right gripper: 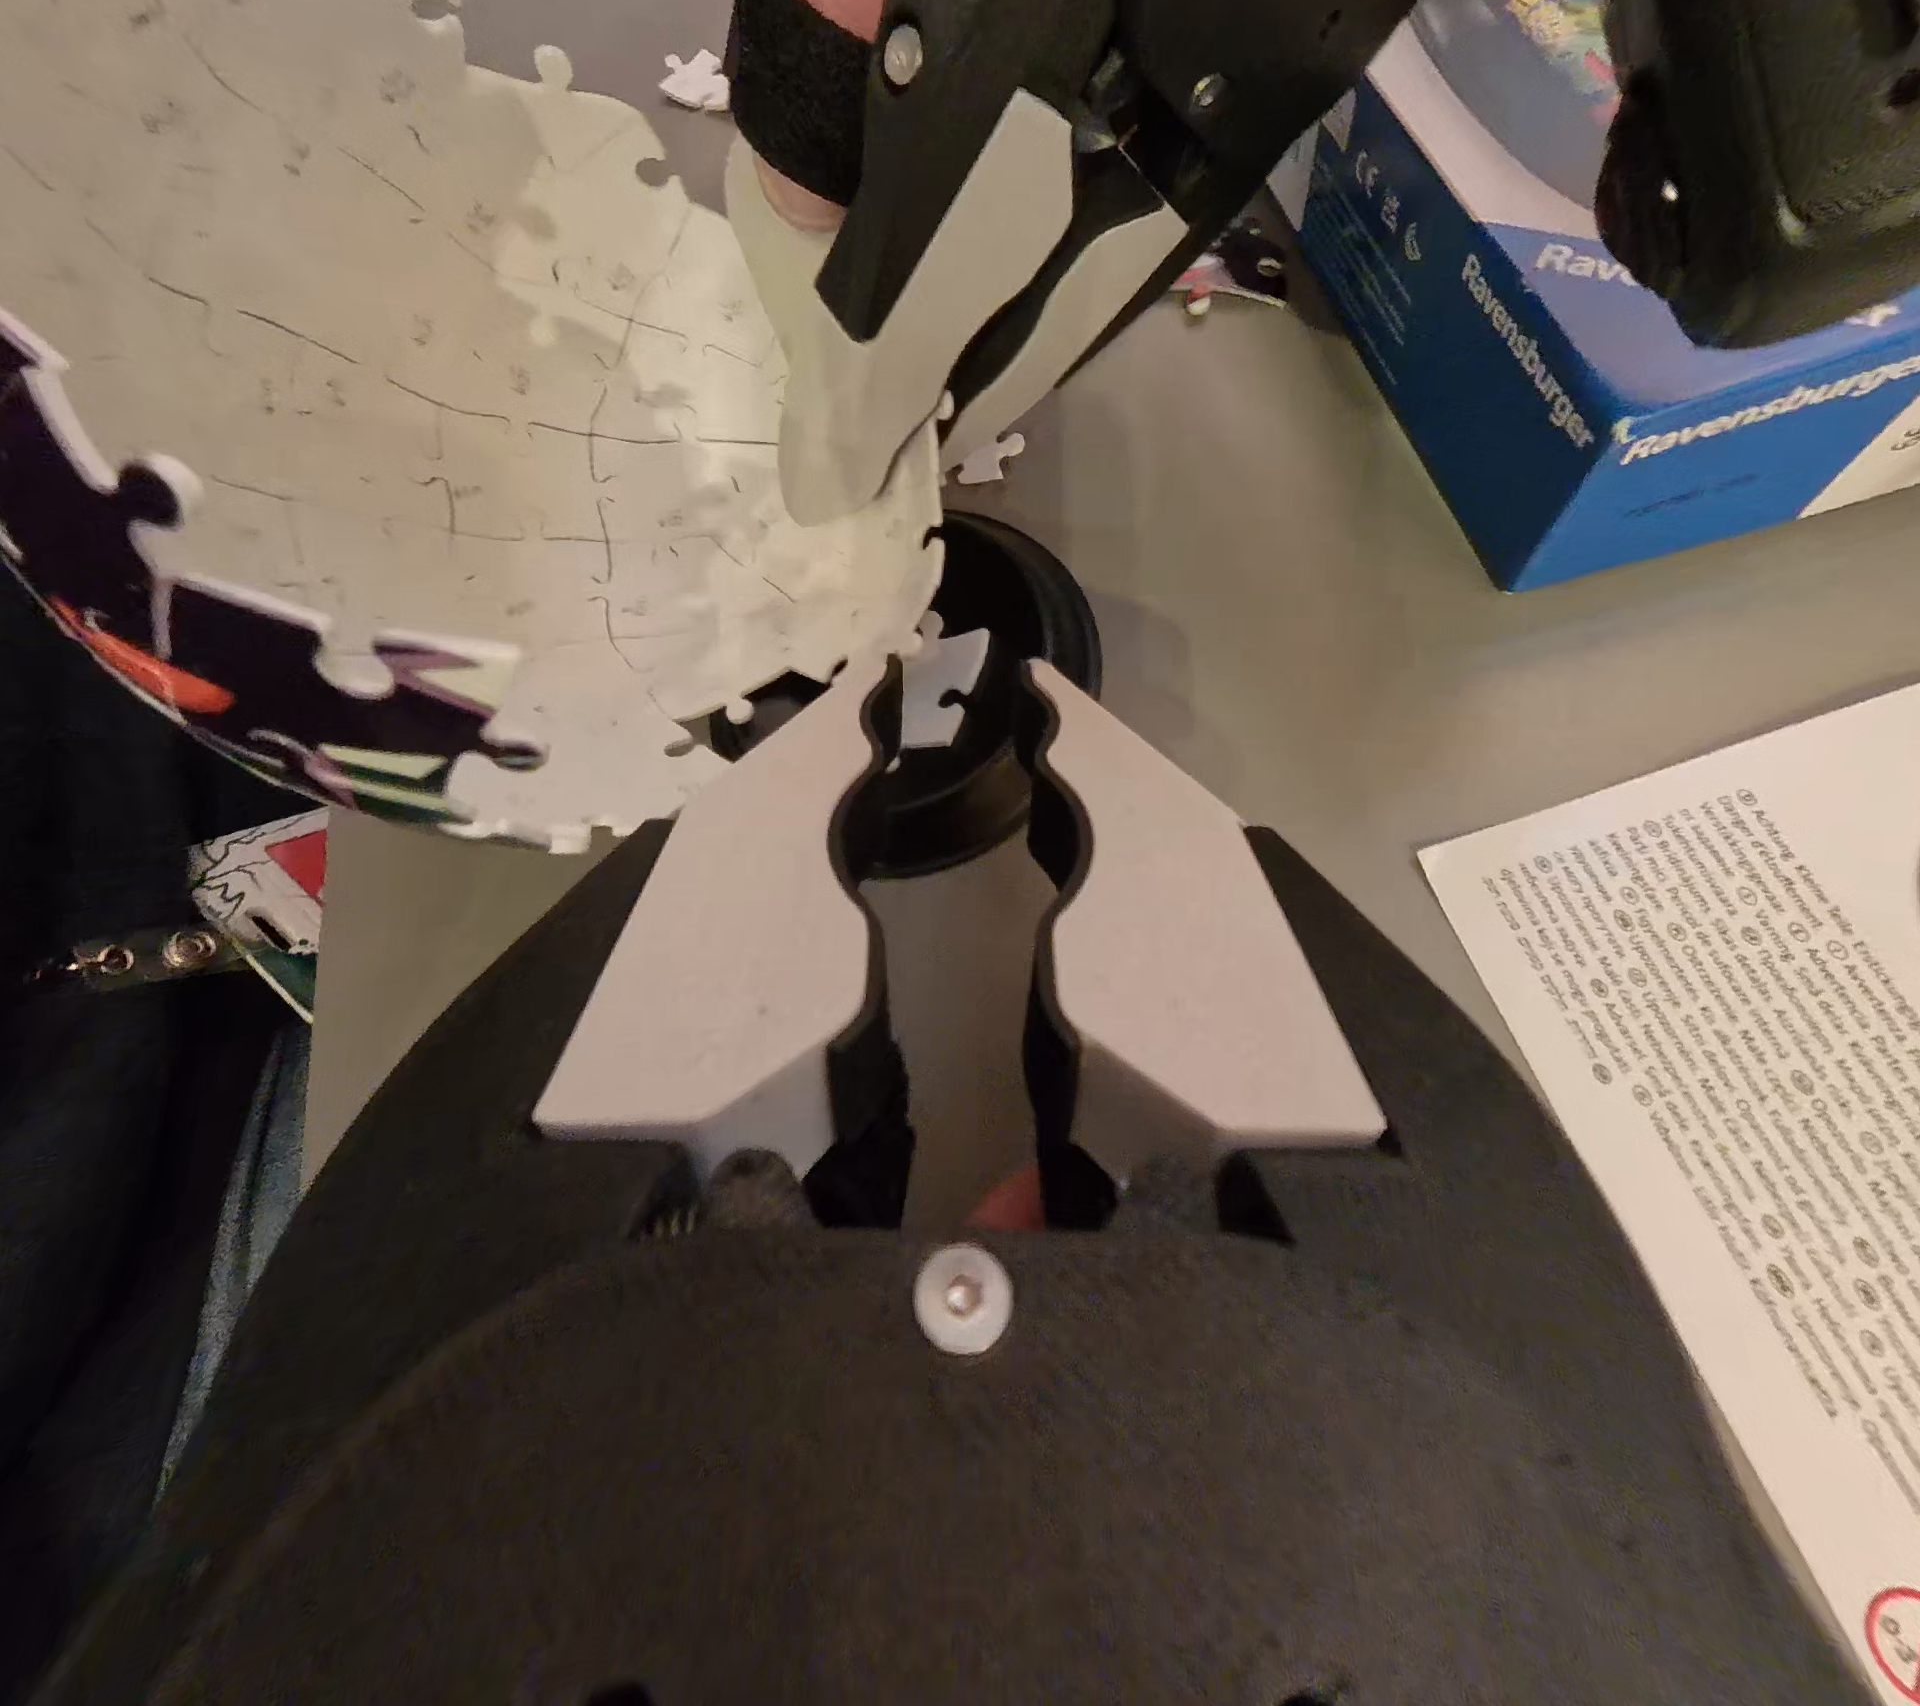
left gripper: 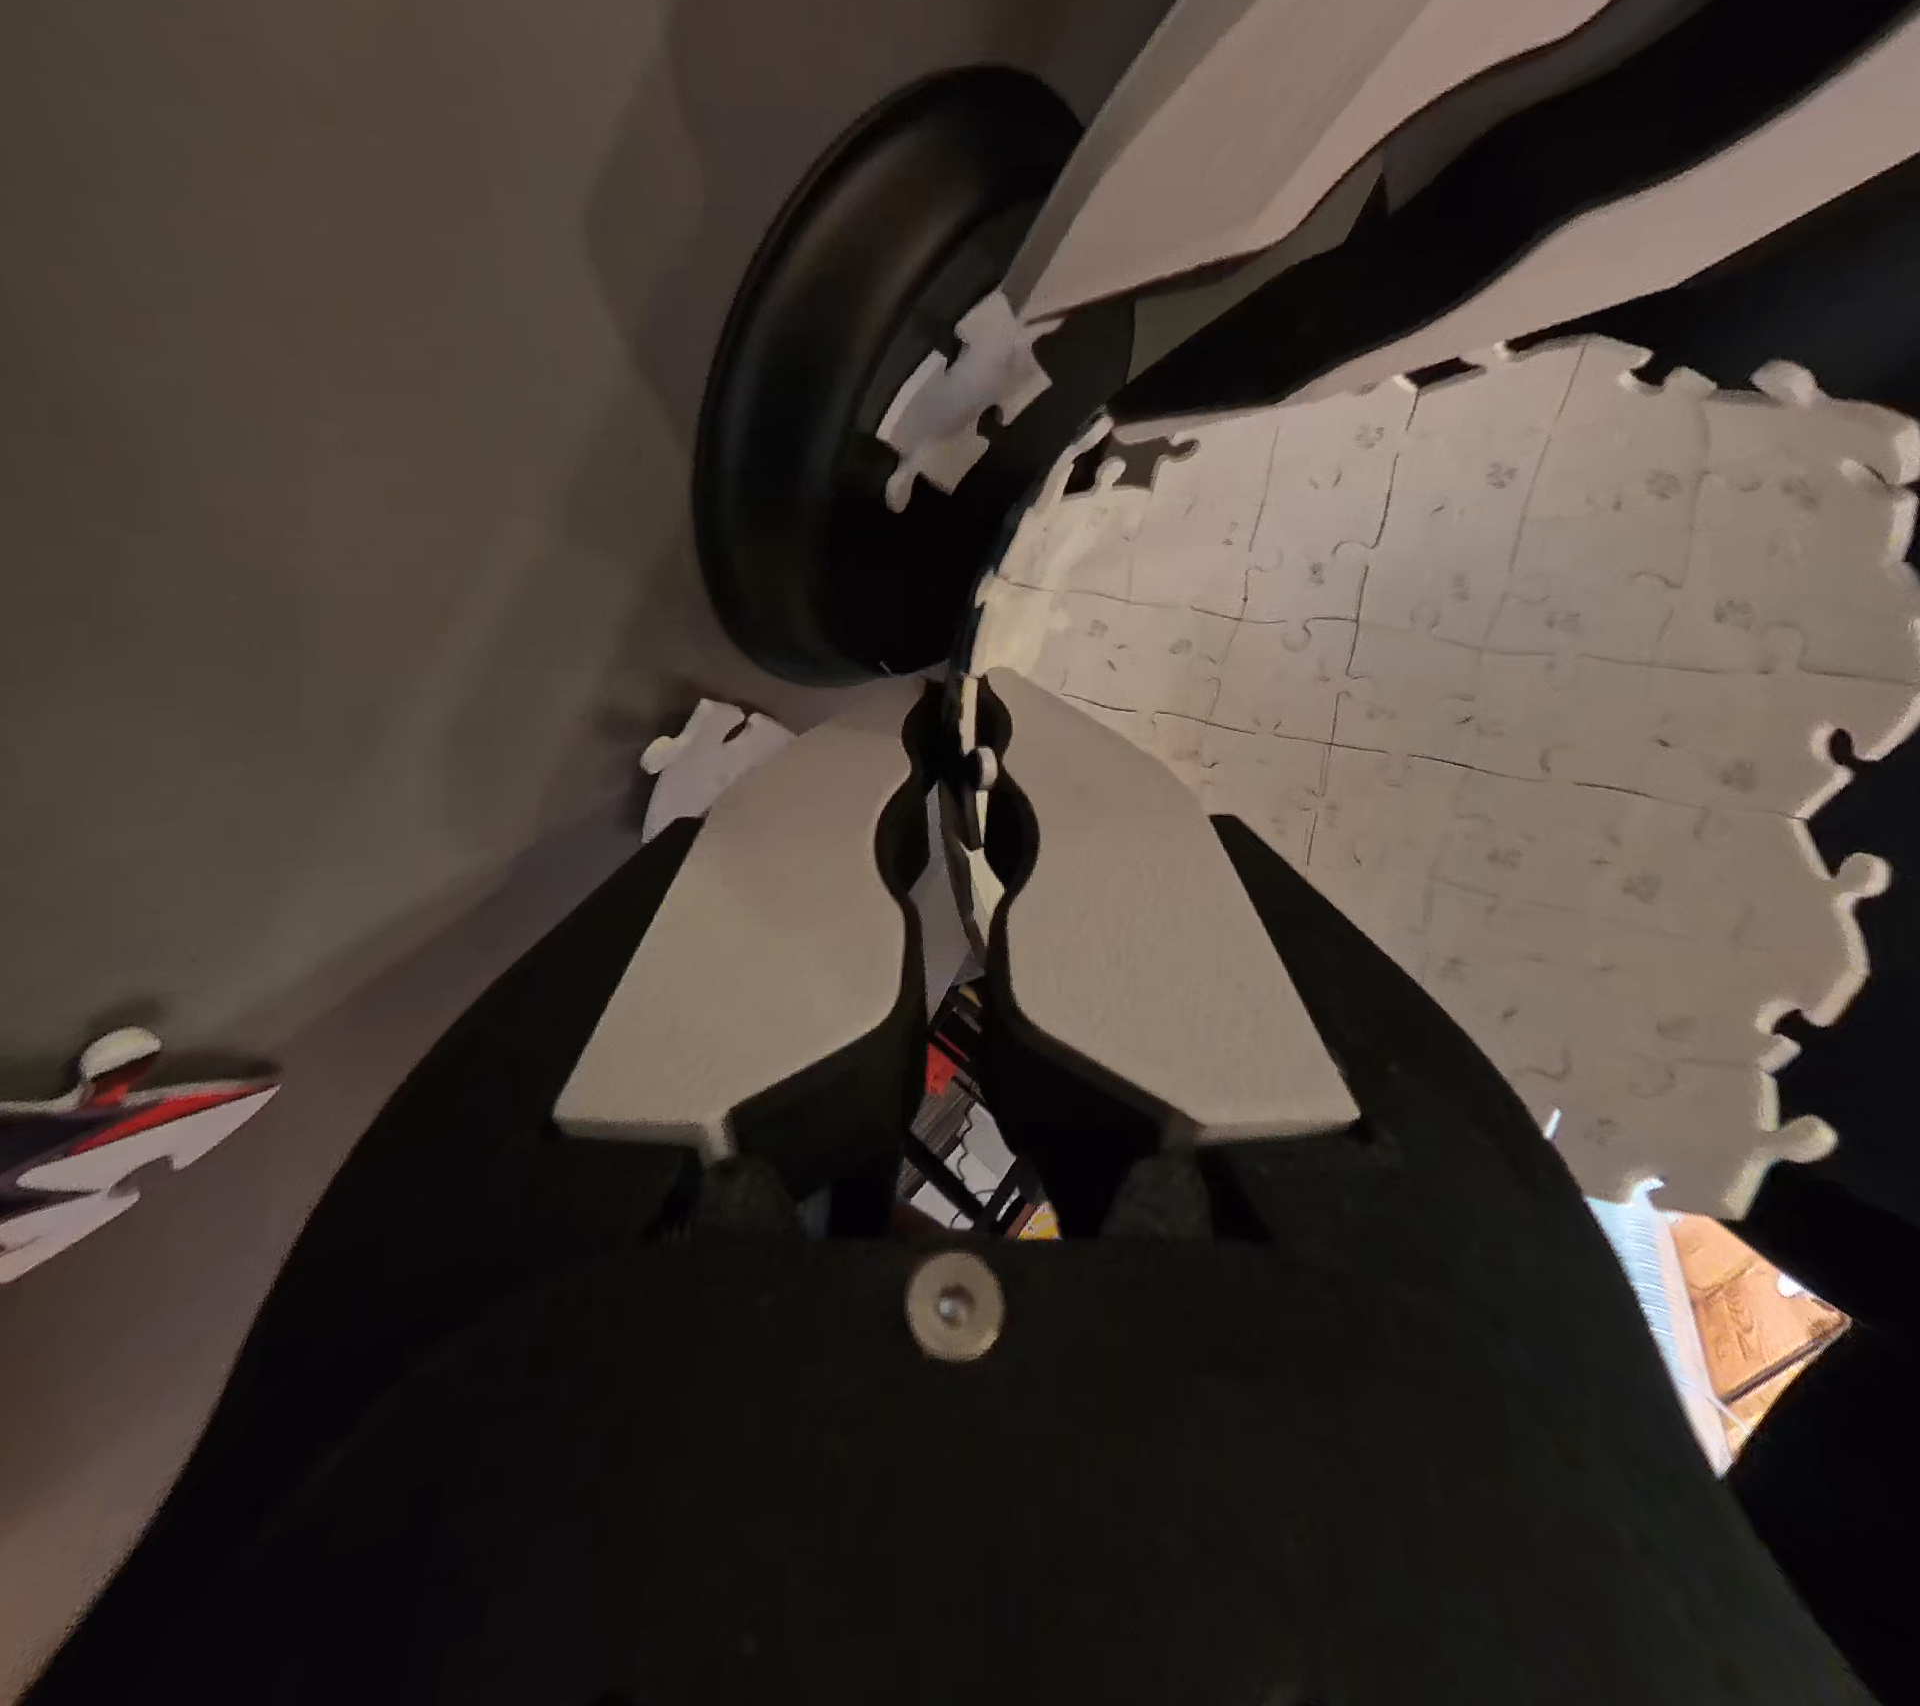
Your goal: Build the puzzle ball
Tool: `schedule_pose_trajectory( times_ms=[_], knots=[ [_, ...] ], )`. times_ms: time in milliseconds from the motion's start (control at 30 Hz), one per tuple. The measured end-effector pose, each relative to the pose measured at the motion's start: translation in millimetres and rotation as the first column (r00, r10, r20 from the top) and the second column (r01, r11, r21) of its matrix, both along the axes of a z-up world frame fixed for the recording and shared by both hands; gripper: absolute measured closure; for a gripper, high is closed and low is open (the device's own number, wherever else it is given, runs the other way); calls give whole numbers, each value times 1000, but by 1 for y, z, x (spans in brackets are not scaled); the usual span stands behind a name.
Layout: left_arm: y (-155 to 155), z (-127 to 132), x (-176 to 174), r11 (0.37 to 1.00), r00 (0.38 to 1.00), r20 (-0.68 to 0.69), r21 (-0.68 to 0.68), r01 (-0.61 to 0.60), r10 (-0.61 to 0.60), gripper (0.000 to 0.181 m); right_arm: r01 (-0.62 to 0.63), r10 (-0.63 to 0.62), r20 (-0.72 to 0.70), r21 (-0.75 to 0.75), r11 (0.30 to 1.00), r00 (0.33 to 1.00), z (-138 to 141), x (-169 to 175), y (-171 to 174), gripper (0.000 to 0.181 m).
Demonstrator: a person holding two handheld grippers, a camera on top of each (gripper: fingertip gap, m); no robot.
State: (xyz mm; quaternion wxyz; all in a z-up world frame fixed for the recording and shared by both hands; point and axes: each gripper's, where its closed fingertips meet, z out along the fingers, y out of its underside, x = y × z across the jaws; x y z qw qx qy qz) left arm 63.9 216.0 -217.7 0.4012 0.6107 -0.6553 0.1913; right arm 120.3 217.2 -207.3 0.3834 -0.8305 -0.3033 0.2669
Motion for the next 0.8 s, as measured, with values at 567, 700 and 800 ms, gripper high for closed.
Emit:
schedule_pose_trajectory(
  times_ms=[567, 700, 800],
  knots=[
    [-2, 1, 3, 997, 997, 17, 6, -76, 75, 172, -22, 21, 35, 18, 1000, 999, -5, -10, 5, 176],
    [0, 2, 6, 995, 994, 51, 18, -98, 97, 167, -31, 32, 35, -7, 999, 999, -8, -11, 4, 177],
    [1, 3, 9, 992, 989, 74, 15, -126, 124, 161, -44, 45, 32, -25, 999, 998, -9, -12, 3, 177]
  ],
)
